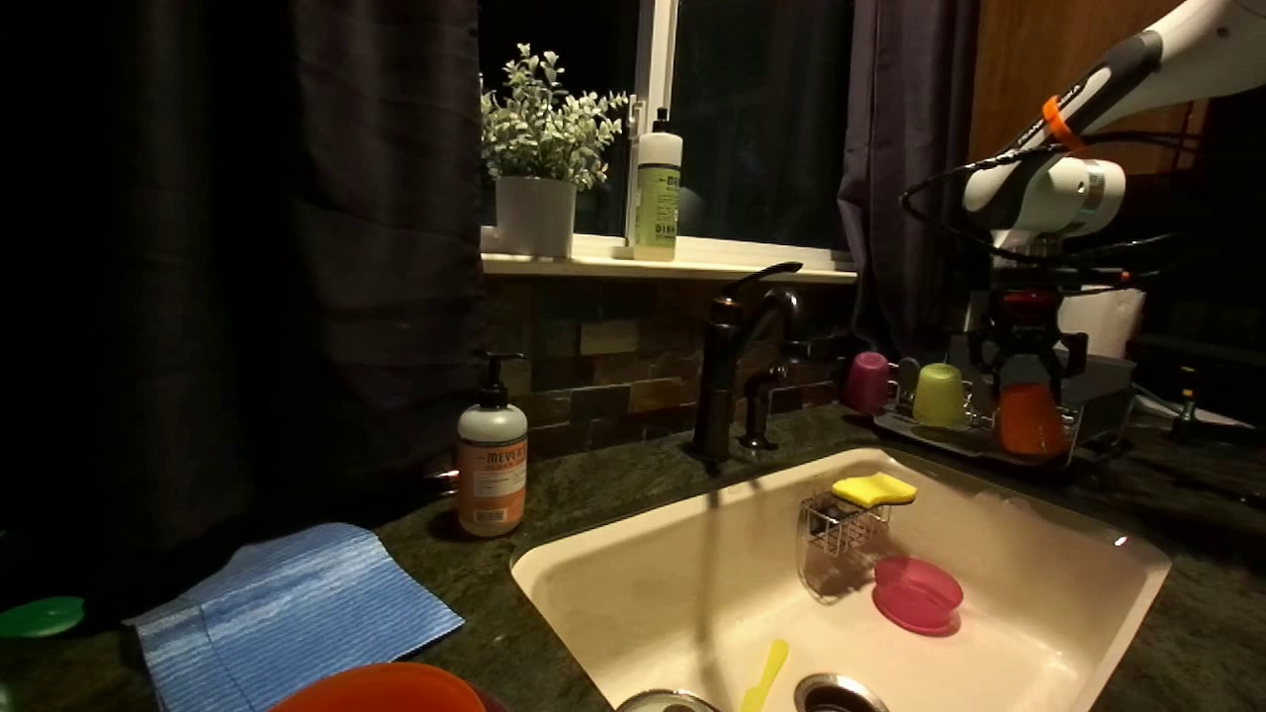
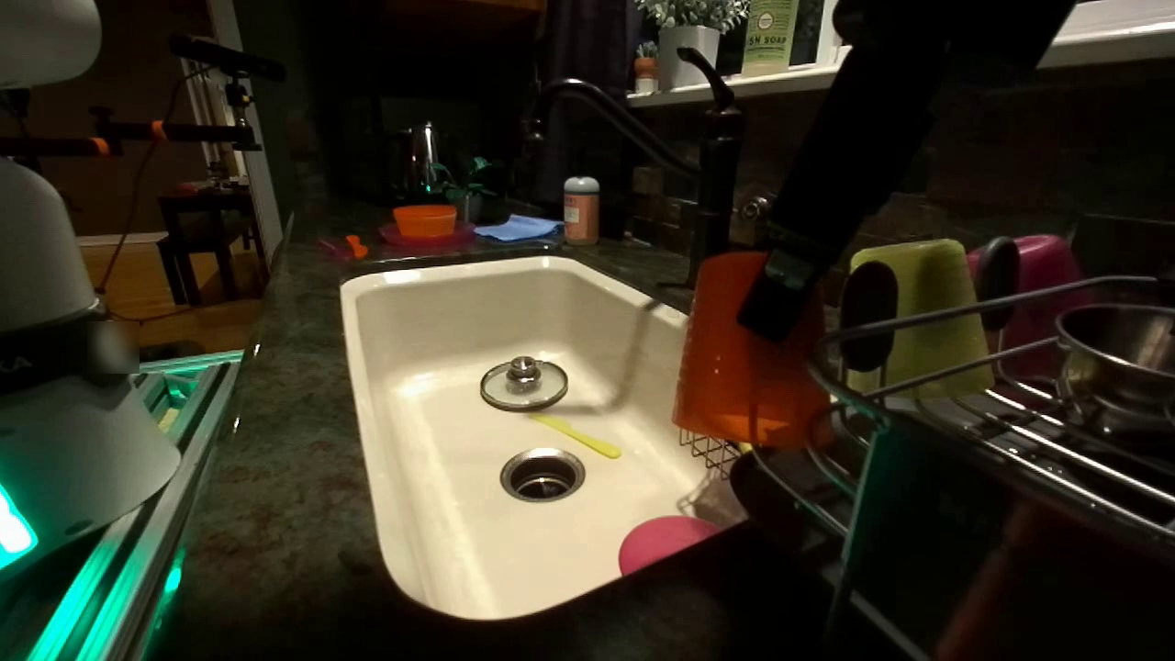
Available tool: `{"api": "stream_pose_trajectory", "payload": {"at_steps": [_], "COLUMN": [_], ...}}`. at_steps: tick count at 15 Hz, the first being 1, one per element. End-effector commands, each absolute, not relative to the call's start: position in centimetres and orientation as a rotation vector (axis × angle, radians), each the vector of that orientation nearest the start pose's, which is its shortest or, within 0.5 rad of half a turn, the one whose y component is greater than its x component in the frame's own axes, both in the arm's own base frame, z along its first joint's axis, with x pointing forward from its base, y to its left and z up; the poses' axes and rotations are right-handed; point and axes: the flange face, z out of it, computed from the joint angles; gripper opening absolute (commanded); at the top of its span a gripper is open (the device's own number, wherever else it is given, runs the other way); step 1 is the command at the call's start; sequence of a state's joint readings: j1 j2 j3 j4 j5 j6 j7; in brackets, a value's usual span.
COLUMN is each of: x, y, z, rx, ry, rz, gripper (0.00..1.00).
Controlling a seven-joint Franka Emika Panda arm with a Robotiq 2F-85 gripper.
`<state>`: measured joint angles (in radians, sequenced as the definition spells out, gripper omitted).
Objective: Place the orange cup upright on the counter.
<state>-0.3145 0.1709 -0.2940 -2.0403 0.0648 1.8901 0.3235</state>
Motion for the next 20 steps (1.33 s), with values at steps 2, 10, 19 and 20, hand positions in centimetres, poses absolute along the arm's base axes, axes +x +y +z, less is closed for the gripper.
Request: {"api": "stream_pose_trajectory", "payload": {"at_steps": [2,10,19,20], "x": [45.3,45.3,44.9,44.8], "y": [-30.7,-30.3,-29.0,-28.8], "z": [33.8,35.2,37.9,38.2], "rx": [-2.672,-2.663,-2.663,-2.661], "ry": [1.455,1.463,1.462,1.468], "rz": [0.531,0.513,0.439,0.432], "gripper": [0.45,0.44,0.44,0.44]}}
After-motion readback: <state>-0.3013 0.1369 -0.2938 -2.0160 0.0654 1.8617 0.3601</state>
